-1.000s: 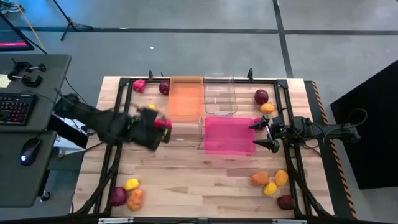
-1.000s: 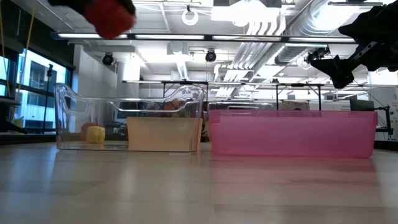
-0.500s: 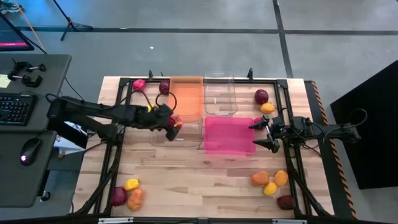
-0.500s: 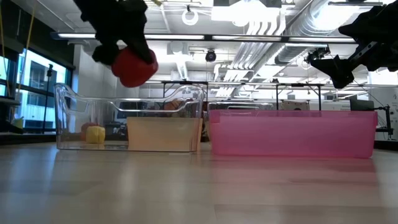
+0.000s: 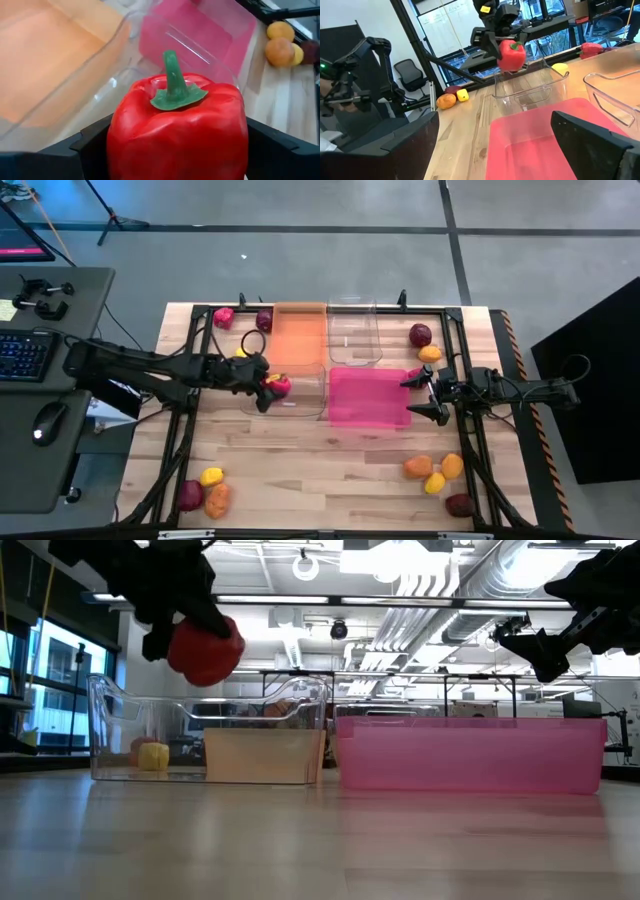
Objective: Sort produce into baskets
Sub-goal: Put the red bell pepper into the left transparent bin
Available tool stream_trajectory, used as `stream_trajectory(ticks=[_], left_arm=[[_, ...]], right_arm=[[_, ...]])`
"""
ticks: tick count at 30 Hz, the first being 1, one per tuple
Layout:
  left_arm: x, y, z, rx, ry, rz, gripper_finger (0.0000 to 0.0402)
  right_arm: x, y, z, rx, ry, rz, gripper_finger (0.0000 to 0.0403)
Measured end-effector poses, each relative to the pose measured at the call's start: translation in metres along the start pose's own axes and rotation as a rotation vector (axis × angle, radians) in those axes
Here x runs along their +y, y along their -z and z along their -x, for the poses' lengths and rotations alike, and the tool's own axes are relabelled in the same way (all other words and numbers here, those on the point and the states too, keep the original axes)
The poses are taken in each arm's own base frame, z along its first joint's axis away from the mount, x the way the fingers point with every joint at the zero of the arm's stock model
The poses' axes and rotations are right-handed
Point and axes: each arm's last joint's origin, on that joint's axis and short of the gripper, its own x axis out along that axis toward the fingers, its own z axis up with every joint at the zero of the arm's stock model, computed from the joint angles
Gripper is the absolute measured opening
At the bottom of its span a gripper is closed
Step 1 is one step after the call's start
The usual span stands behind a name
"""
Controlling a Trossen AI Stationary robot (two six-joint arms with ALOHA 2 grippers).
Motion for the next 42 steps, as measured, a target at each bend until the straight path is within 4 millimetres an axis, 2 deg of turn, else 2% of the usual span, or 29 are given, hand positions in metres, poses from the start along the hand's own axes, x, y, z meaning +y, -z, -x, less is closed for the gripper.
stream_trajectory(ticks=[8,16,20,22,25,29,31,33,35,38,40,42], left_arm=[[0.002,0.0,-0.001,0.002,-0.024,0.053,0.033],[-0.001,0.001,-0.006,0.101,0.051,0.028,0.0393],[-0.012,-0.008,-0.009,0.17,0.118,0.027,0.0392],[-0.019,-0.019,-0.005,0.144,0.149,0.028,0.0391],[-0.029,-0.043,0.009,0.008,0.123,0.046,0.0391],[-0.033,-0.078,0.038,-0.241,0.004,0.079,0.0391],[-0.028,-0.096,0.051,-0.343,-0.06,0.121,0.0391],[-0.019,-0.113,0.061,-0.413,-0.103,0.171,0.0391],[-0.007,-0.129,0.068,-0.447,-0.111,0.196,0.0391],[0.01,-0.141,0.074,-0.435,-0.079,0.168,0.039],[0.02,-0.144,0.073,-0.402,-0.062,0.159,0.039],[0.027,-0.143,0.072,-0.363,-0.054,0.143,0.039]], right_arm=[[0.0,0.0,0.0,0.0,0.0,0.0,0.0376],[0.0,0.0,0.0,0.0,0.0,0.0,0.0376],[0.0,0.0,0.0,-0.001,0.009,0.018,0.0376],[0.0,-0.002,0.0,-0.029,0.027,0.026,0.0376],[0.003,-0.02,0.002,-0.247,0.039,-0.166,0.0376],[0.008,-0.059,0.021,-0.772,0.12,-0.348,0.0376],[0.014,-0.082,0.036,-0.945,0.168,-0.253,0.0376],[0.023,-0.106,0.047,-0.997,0.223,-0.111,0.0376],[0.031,-0.13,0.051,-0.947,0.305,-0.004,0.0376],[0.038,-0.16,0.046,-0.679,0.498,0.097,0.0376],[0.038,-0.168,0.04,-0.42,0.643,0.063,0.0376],[0.035,-0.167,0.036,-0.198,0.783,-0.06,0.0376]])
